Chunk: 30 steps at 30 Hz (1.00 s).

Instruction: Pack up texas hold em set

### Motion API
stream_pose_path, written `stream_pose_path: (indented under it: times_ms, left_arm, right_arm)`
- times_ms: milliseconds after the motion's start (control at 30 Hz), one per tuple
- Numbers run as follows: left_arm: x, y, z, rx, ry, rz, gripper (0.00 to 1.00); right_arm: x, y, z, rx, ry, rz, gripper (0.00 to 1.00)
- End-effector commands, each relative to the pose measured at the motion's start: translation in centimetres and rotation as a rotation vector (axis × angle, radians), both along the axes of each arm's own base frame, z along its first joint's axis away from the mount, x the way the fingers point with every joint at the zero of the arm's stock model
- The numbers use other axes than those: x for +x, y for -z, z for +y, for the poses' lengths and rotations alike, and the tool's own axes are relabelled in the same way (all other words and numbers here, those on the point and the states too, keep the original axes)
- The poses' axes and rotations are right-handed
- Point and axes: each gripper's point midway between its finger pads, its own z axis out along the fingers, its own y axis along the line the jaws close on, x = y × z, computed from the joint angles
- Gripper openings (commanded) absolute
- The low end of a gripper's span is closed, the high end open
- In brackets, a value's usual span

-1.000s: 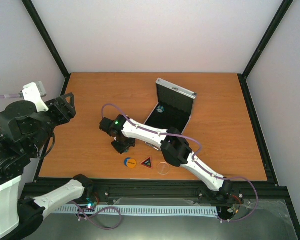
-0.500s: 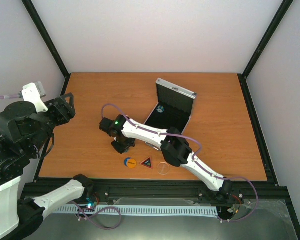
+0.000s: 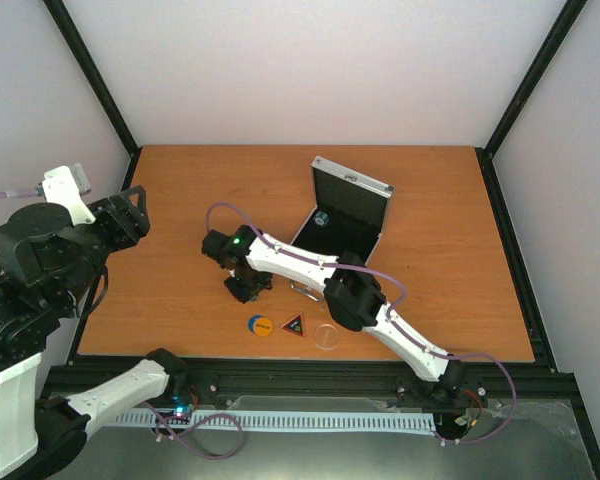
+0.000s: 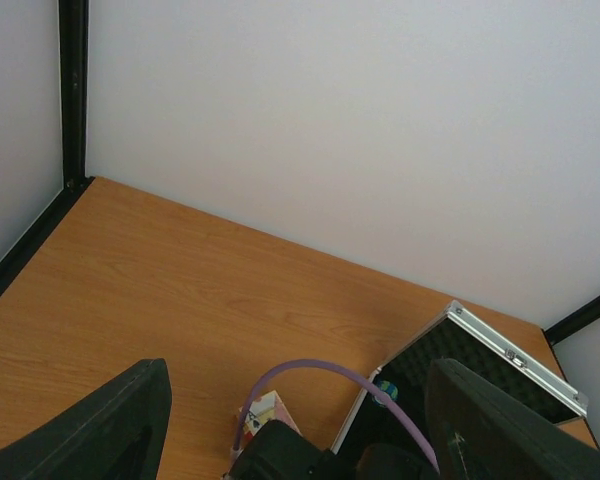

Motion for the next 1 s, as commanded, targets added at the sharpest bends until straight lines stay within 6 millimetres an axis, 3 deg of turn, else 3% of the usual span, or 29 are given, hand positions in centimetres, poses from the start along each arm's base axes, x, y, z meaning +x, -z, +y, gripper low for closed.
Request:
stream_pose_path:
  times_ms: [0, 267, 433, 667, 967]
  left_arm:
    - [-0.2, -0.9, 0.5, 0.009, -0.016, -0.040, 0.72]
    - [-0.3, -1.0, 0.9, 0.017, -0.031, -0.047, 0.72]
    - [-0.4, -0.7, 0.9, 0.020, -0.029, -0.036, 0.72]
    - [0.0, 3.7, -0.5, -0.007, 0.014, 0.073, 0.74]
    - [-0.3, 7.3, -0.4, -0.064, -0.016, 0.145, 0.74]
  right_arm:
    - [1.5, -4.4, 0.5, 0.100, 0.025, -0.042, 0.03]
    - [1.5, -6.5, 0.8, 0.155, 0.021, -0.026, 0.03]
    - [1.9, -8.5, -0.4, 0.147, 0.036, -0.043, 0.03]
    - [3.0, -11.6, -2.7, 0.137, 0.071, -0.095, 0.03]
    - [4.4, -13.7, -6.2, 0.101, 0.136, -0.145, 0.03]
